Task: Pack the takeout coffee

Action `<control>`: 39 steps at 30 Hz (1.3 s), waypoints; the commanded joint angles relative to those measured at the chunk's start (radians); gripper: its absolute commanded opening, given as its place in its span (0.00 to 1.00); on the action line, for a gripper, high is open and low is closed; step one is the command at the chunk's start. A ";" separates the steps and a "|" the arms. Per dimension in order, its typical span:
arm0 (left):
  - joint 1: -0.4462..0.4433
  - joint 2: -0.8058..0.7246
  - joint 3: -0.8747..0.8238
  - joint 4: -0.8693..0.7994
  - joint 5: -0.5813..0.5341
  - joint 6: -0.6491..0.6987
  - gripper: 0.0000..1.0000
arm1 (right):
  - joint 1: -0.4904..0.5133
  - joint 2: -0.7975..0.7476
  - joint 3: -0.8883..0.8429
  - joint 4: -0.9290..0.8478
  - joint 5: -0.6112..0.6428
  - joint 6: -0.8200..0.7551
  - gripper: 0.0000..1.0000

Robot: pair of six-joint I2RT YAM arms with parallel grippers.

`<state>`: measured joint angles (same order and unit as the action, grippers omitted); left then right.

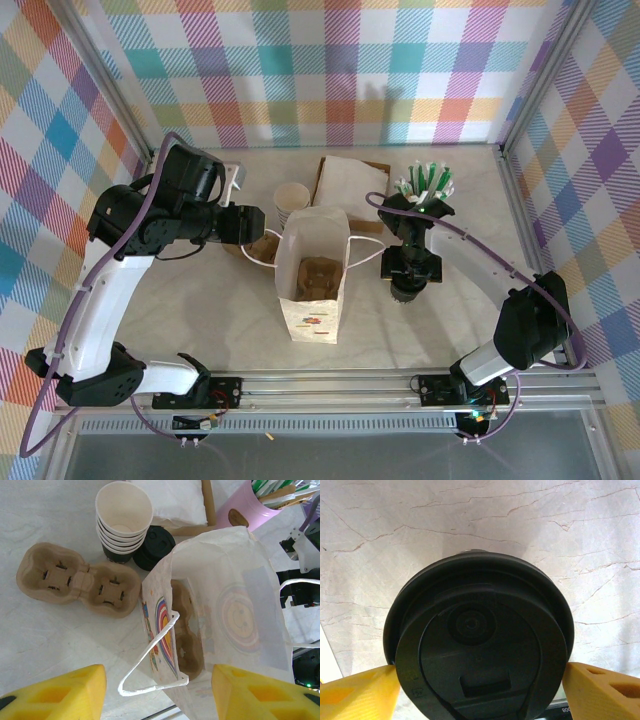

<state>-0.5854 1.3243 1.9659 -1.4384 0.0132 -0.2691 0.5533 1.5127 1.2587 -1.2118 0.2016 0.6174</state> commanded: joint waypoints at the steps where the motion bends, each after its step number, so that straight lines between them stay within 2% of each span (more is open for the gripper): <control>1: 0.013 -0.015 -0.002 0.006 -0.009 -0.007 0.58 | 0.007 -0.006 0.022 -0.006 0.010 0.014 0.84; 19: 0.012 -0.023 -0.016 0.015 -0.014 -0.013 0.58 | 0.005 -0.027 0.027 -0.020 0.036 0.021 0.86; 27: 0.013 -0.020 -0.015 0.013 -0.014 -0.012 0.58 | 0.004 -0.009 0.016 0.008 0.025 0.038 0.81; 39: 0.012 -0.013 -0.007 0.006 -0.016 -0.013 0.58 | -0.012 0.021 0.010 0.040 0.005 0.035 0.80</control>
<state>-0.5854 1.3186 1.9537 -1.4380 0.0055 -0.2722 0.5484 1.5204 1.2640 -1.1740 0.2222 0.6403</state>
